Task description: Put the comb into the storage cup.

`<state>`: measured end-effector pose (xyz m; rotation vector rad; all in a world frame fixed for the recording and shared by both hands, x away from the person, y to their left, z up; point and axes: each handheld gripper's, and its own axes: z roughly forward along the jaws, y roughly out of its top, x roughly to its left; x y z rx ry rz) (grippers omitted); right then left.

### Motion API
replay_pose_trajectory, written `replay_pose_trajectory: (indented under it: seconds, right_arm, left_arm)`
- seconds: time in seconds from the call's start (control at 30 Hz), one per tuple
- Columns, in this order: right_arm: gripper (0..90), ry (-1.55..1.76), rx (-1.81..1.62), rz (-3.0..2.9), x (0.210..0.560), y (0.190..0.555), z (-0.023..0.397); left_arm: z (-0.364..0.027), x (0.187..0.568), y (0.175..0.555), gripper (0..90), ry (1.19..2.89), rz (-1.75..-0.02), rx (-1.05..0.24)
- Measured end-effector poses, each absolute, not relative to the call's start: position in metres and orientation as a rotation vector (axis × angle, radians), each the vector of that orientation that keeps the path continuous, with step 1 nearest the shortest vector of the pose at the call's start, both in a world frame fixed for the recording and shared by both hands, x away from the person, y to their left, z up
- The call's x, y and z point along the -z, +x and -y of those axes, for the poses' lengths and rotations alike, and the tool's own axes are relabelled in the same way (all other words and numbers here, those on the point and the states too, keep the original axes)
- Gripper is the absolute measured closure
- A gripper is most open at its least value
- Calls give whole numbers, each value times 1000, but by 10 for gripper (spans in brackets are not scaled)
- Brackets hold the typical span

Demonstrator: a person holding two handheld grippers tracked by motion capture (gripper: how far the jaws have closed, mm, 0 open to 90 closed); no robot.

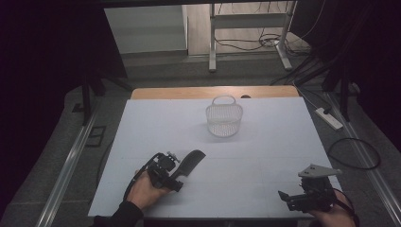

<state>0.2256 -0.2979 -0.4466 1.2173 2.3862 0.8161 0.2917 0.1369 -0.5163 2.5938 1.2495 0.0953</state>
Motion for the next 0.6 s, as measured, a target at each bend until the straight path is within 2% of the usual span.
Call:
replay_pose_trajectory:
  seconds: [0.13, 0.33, 0.6]
  right_arm:
    - [26, 1216, -814, -2388, 447, 226, 298]
    - [27, 1215, -811, -2391, 447, 226, 298]
    - [27, 1215, -810, -2394, 447, 226, 298]
  left_arm:
    - [-140, 512, 291, 400, 2573, -1250, -111]
    - [-144, 509, 290, 717, 2559, -1228, -111]
    - [-145, 509, 292, 731, 2542, -1245, -88]
